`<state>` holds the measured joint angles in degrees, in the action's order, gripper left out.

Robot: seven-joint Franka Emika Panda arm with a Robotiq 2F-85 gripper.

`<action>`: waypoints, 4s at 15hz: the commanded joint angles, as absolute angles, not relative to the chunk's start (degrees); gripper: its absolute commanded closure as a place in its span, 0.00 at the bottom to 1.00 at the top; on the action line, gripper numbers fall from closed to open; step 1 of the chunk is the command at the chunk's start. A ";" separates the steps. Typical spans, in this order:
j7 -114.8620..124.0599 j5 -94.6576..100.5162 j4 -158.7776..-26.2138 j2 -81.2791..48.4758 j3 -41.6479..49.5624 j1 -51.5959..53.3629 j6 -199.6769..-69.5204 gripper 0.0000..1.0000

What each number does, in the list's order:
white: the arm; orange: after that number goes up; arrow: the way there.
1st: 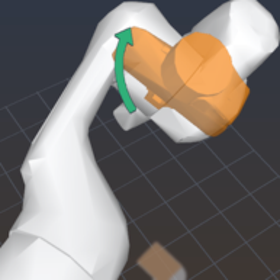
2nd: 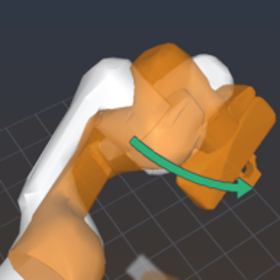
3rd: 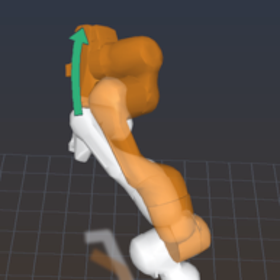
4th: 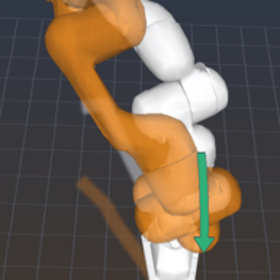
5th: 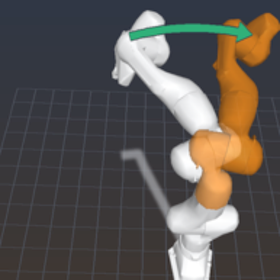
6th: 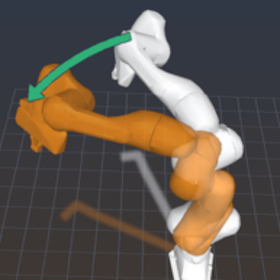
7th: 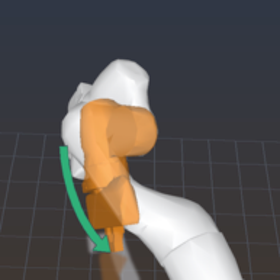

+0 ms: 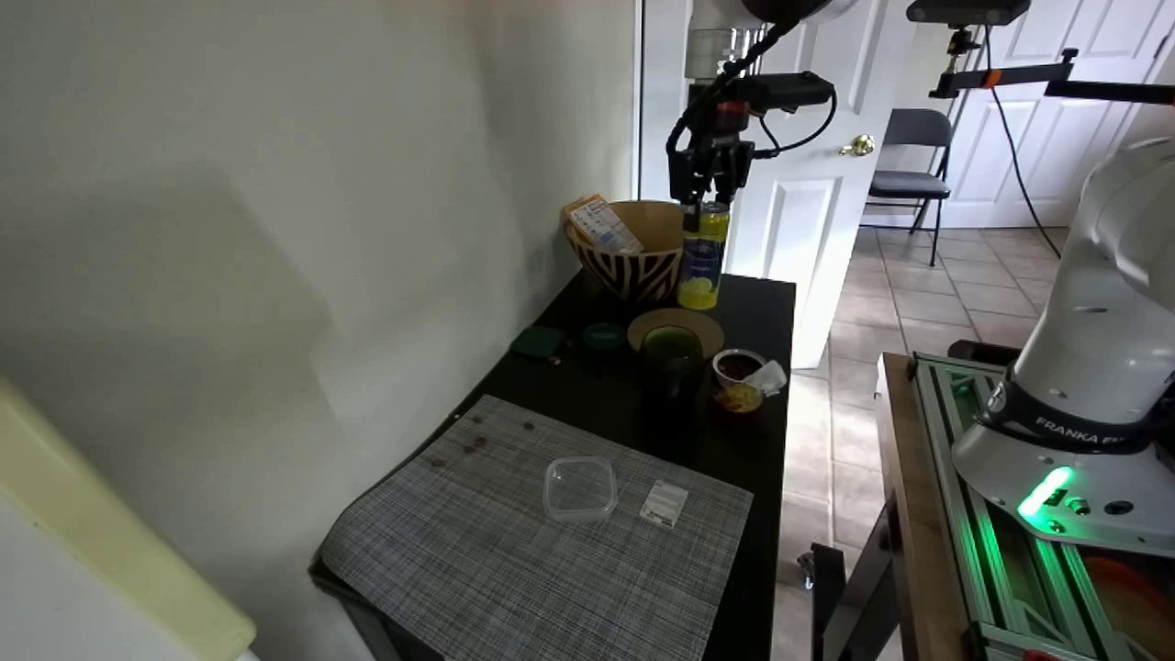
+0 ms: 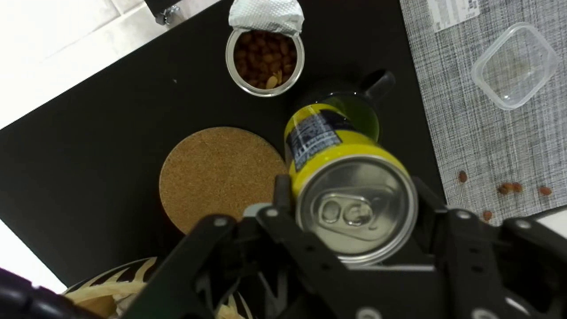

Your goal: Pick up the can, then put it in the mug

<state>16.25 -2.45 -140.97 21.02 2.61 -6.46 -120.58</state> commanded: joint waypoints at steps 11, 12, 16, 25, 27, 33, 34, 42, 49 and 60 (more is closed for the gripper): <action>20.66 -2.10 -143.94 18.90 -0.92 -5.88 -127.70 0.62; 20.68 -2.05 -143.95 18.55 -0.98 -5.84 -128.12 0.62; 20.81 -2.15 -143.91 16.68 -1.00 -5.60 -129.27 0.62; 21.67 -1.73 -143.53 13.65 -1.01 -5.28 -130.61 0.62; 21.99 -1.50 -143.50 13.25 -1.07 -5.28 -131.18 0.62; 23.42 -0.49 -143.64 11.42 -1.15 -5.18 -133.97 0.62; 23.51 -0.47 -143.62 10.97 -1.11 -5.11 -134.53 0.62; 24.27 -0.43 -143.80 8.75 -1.11 -4.38 -135.27 0.62; 26.07 1.11 -144.32 6.99 -1.24 -4.16 -139.80 0.62; 26.68 0.65 -145.42 4.98 -1.00 -3.23 -141.78 0.62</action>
<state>25.09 -0.05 -144.44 4.74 -1.15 -3.81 -140.14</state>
